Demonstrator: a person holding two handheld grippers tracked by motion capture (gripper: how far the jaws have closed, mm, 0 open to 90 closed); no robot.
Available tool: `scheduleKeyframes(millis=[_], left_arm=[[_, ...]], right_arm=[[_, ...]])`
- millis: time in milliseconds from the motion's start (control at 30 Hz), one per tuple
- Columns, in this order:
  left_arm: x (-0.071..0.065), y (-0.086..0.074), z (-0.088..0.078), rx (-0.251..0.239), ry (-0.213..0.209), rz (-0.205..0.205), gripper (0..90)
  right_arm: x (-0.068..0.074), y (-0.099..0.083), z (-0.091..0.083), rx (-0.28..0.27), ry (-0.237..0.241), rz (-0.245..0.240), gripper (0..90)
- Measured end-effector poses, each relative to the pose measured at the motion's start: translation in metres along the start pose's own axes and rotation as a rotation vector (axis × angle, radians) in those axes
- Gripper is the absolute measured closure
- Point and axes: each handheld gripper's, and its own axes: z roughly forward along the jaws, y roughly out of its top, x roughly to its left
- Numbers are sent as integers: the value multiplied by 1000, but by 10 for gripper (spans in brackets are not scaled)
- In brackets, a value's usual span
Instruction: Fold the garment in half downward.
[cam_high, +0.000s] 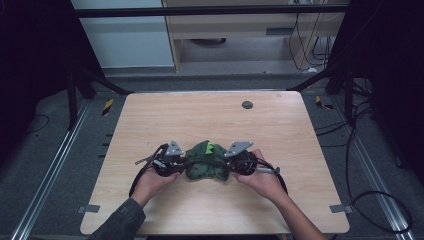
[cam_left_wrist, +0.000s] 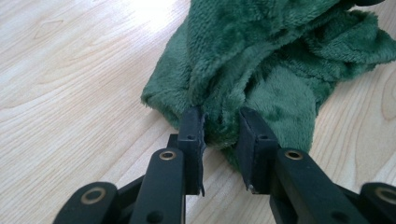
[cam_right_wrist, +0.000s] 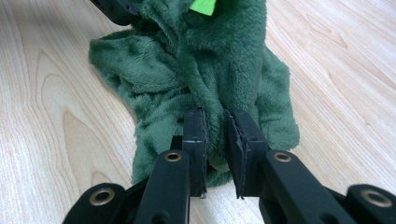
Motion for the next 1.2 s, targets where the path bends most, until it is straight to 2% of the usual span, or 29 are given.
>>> scheduleKeyframes(millis=[1200], left_arm=[[-1, -14, 2, 14, -3, -8, 710]], right_arm=[[2, -13, -3, 10, 5, 16, 761]])
